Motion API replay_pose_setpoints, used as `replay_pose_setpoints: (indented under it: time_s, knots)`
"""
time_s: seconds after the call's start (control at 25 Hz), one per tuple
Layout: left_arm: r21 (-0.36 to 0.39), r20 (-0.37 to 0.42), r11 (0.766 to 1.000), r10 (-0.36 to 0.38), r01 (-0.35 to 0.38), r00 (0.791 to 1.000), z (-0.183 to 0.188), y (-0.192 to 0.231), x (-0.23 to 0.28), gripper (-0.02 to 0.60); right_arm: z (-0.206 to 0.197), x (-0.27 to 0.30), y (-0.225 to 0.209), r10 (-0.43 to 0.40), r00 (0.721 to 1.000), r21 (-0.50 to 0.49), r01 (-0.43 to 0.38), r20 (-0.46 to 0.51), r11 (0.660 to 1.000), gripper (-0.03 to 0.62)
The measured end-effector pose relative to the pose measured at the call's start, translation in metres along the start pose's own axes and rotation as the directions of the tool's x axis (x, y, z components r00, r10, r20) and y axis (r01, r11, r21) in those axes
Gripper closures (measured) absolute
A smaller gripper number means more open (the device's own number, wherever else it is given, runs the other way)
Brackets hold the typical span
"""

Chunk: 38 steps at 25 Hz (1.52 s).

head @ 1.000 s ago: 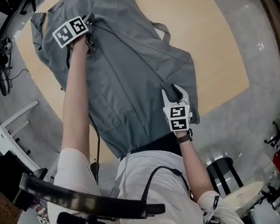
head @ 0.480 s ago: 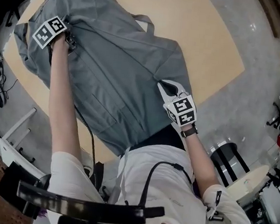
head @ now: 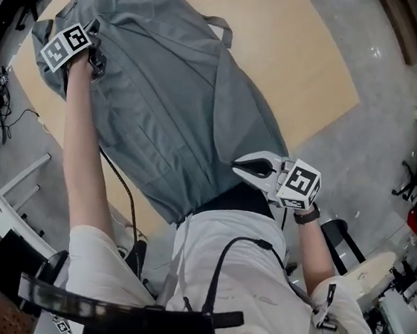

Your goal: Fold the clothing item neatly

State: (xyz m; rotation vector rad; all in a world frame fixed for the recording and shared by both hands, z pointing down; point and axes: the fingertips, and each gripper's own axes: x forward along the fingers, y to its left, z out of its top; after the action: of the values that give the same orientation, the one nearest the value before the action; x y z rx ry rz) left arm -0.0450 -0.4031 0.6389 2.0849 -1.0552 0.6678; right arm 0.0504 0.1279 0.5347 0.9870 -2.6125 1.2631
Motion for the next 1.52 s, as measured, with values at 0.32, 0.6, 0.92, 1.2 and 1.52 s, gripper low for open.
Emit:
replay_pose_setpoints:
  time_s: [0.32,0.6,0.92,1.2,1.52]
  knots:
    - [0.041,-0.200,0.949,-0.300,0.314,0.933,-0.129,-0.129,-0.042,0.453,-0.052,0.026,0.096,0.277,0.940,-0.082,-0.298,-0.199,0.951,0.580]
    - [-0.037,-0.143,0.977,-0.213,0.210,0.967,-0.181,-0.112,-0.058,0.362,-0.088,0.037,0.117,0.324,0.912,-0.094,-0.357,-0.252,0.930,0.580]
    - [0.154,-0.138,0.965,-0.192,0.213,0.972,-0.163,-0.118,-0.013,0.365,-0.103,0.030,0.117,0.296,0.918,-0.109,-0.333,-0.264,0.937,0.580]
    - [0.002,-0.110,0.974,-0.224,0.225,0.969,-0.158,-0.116,-0.024,0.566,-0.100,0.021,0.120,0.285,0.932,-0.121,-0.317,-0.225,0.941,0.580]
    - [-0.076,-0.088,0.979,-0.194,0.188,0.977,-0.186,-0.056,-0.072,0.559,-0.152,0.022,0.118,0.284,0.875,-0.053,-0.330,-0.391,0.943,0.580]
